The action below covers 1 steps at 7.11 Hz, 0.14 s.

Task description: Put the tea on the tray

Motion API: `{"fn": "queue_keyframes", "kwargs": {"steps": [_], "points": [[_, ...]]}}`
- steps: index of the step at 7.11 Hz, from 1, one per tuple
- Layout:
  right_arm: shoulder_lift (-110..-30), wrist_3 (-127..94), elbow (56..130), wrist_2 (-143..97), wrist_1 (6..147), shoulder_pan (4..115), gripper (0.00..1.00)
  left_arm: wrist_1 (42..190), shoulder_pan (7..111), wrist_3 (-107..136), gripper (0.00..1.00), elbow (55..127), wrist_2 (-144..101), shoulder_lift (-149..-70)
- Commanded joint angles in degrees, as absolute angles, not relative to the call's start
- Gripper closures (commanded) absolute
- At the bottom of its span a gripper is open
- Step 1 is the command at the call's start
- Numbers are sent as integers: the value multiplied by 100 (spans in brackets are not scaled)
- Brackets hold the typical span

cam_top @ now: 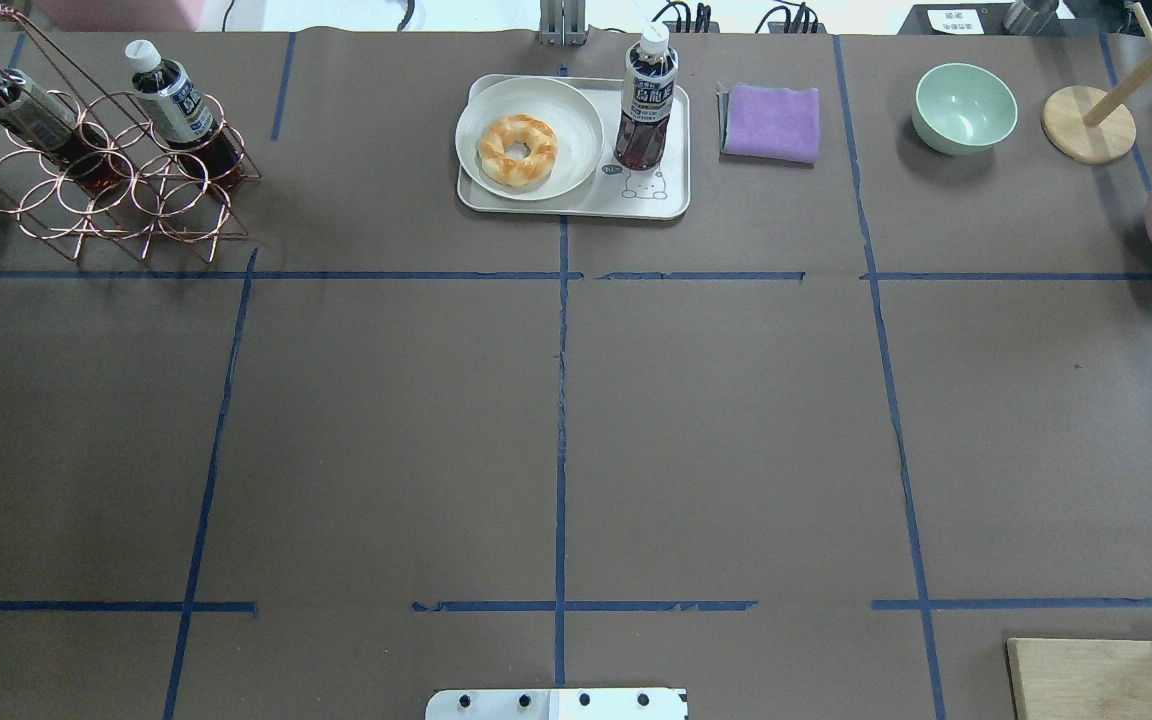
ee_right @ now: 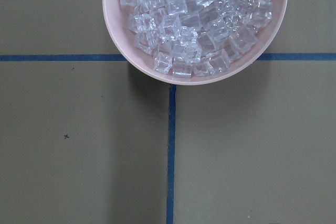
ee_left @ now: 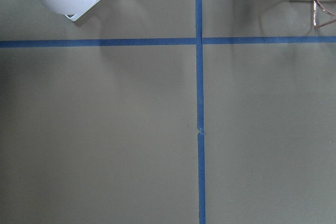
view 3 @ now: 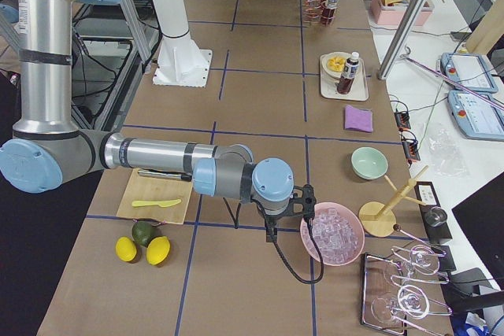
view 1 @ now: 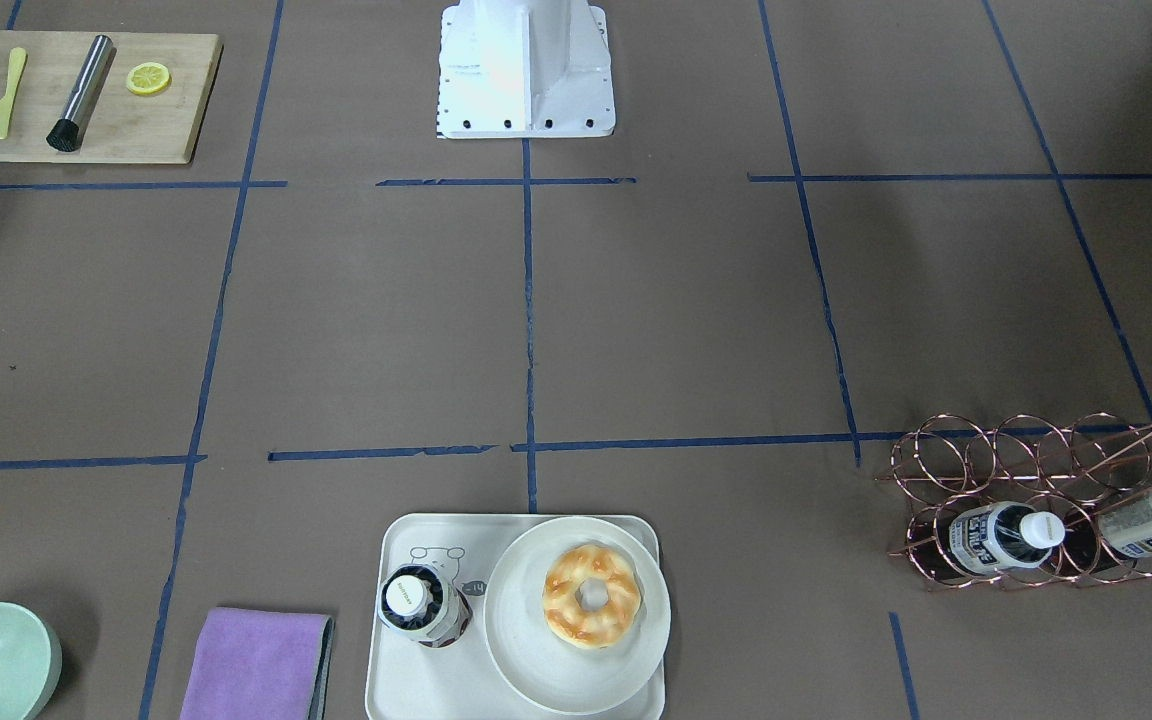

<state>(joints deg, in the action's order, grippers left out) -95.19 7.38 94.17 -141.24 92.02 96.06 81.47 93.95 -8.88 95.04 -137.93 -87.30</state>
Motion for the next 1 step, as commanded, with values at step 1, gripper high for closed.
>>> {"fn": "queue_keyframes", "kwargs": {"steps": [1], "points": [[-9519, 730, 9413, -14124, 9202, 9606, 0, 8147, 9396, -888, 0, 9501, -13790, -8736]]}}
